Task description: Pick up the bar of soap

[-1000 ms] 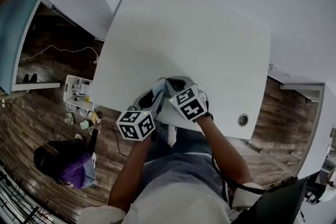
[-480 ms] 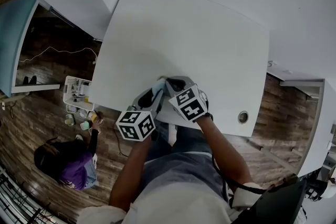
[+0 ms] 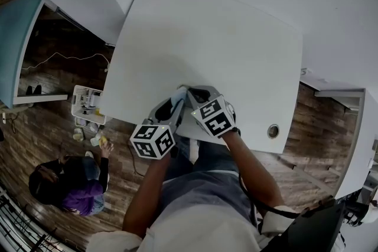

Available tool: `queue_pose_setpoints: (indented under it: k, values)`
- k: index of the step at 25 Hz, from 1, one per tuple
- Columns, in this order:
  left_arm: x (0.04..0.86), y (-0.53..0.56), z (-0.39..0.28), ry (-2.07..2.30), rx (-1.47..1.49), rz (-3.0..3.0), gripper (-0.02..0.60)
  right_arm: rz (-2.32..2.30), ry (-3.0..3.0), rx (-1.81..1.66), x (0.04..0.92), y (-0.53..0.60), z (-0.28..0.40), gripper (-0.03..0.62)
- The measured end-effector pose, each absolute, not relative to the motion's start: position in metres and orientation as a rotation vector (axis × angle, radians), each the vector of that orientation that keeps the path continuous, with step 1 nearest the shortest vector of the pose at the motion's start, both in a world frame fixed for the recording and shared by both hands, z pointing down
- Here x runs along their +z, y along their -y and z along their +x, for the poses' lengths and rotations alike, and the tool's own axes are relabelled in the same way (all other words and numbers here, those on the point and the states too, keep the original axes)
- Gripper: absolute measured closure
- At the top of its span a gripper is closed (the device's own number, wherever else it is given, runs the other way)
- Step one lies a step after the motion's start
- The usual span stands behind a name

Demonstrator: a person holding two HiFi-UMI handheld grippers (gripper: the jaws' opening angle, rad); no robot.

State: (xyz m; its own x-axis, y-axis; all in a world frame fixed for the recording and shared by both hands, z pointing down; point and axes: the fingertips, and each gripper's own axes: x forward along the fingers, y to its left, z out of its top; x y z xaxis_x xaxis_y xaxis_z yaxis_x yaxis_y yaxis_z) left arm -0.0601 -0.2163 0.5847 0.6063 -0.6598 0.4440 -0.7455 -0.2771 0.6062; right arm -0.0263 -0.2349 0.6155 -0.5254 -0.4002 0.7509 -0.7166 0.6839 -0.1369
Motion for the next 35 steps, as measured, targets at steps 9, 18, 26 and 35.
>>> queue_pose_setpoints:
  k: [9, 18, 26, 35]
  values:
    - [0.572, 0.212, -0.058, 1.111, 0.122, 2.042, 0.46, 0.868, 2.202, 0.553, 0.603, 0.23, -0.024, 0.591]
    - [0.556, 0.21, -0.056, 1.11, 0.119, 2.081, 0.46, 0.887, 2.232, 0.538, 0.586, 0.229, -0.022, 0.591]
    - [0.539, 0.212, -0.054, 1.106, 0.101, 2.112, 0.46, 0.917, 2.268, 0.518, 0.566, 0.231, -0.02, 0.591]
    - [0.524, 0.209, -0.049, 1.084, 0.102, 2.159, 0.46, 0.96, 2.296, 0.479, 0.542, 0.231, -0.017, 0.591]
